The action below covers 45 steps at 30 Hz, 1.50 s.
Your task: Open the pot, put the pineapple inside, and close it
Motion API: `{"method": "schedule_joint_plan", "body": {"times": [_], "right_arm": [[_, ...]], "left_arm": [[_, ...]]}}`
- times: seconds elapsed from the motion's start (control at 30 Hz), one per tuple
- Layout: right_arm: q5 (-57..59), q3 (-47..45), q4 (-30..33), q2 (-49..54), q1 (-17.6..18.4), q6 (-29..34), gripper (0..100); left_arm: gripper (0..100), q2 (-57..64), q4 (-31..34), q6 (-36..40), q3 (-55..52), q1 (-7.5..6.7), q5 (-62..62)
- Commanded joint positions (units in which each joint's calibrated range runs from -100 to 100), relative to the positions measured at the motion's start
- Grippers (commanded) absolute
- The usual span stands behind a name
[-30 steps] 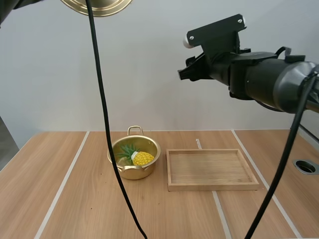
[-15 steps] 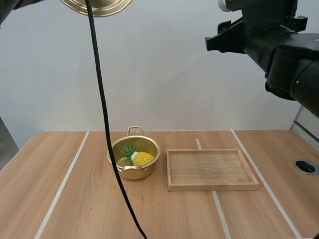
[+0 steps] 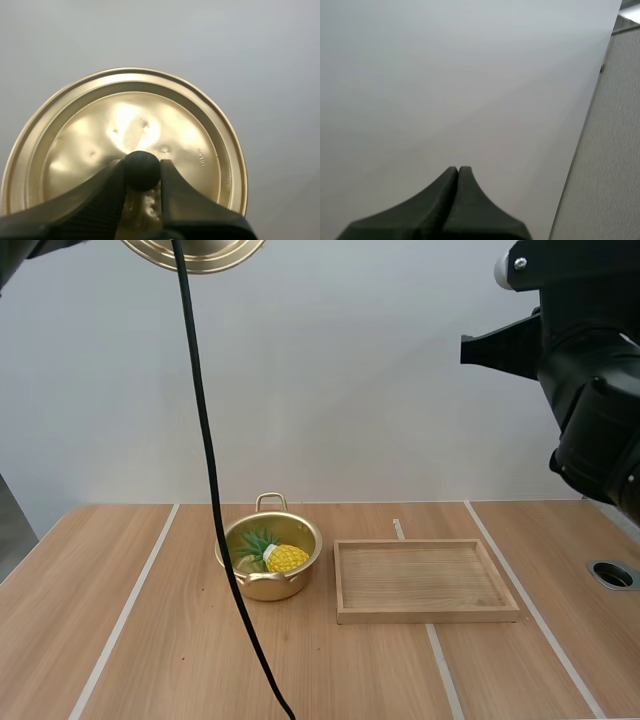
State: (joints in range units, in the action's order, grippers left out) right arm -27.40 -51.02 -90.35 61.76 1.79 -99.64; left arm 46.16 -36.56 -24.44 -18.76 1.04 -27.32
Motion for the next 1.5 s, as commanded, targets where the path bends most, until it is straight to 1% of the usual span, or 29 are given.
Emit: {"method": "schedule_joint_plan", "body": {"times": [0.0, 0.1, 0.23, 0.5, 0.63, 0.8, 0.97, 1.3, 1.47], "right_arm": [[-0.9, -2.2, -4.3, 2.2, -0.2, -0.4, 0], [-0.9, -4.2, -7.9, 3.3, -0.2, -0.4, 0], [-1.1, -4.9, -9.3, 4.3, -0.2, -0.4, 0], [-1.1, -4.9, -9.6, 4.4, -0.2, -0.4, 0], [-1.1, -4.9, -9.6, 4.4, -0.2, -0.4, 0], [-1.1, -4.9, -9.6, 4.4, -0.2, -0.4, 0], [-1.1, -4.9, -9.6, 4.4, -0.2, -0.4, 0], [-0.9, -4.9, -9.6, 4.4, -0.2, -0.4, 0], [-0.9, -4.9, -9.6, 4.4, -0.2, -0.4, 0]], "left_arm": [[0, 0.2, -0.9, 0.4, 0.6, -0.01, -1.0], [0, -1.1, -0.9, 0.1, 0.6, -0.01, -9.7], [0, -4.5, -0.5, 0.1, 0.5, -0.01, -20.9], [0, -12.4, -0.3, 0.2, -0.1, -0.01, -32.3], [0, -14.7, 0.1, 0.2, -2.4, -0.01, -33.7], [0, -17.0, 0.7, -0.3, -8.3, -0.01, -34.0], [0, -18.5, 0.6, -1.5, -14.5, -0.01, -31.6], [0, -19.3, -3.5, -7.7, -24.2, -0.01, -25.6], [0, -22.0, -3.5, -8.3, -25.7, -0.01, -25.3]]}}
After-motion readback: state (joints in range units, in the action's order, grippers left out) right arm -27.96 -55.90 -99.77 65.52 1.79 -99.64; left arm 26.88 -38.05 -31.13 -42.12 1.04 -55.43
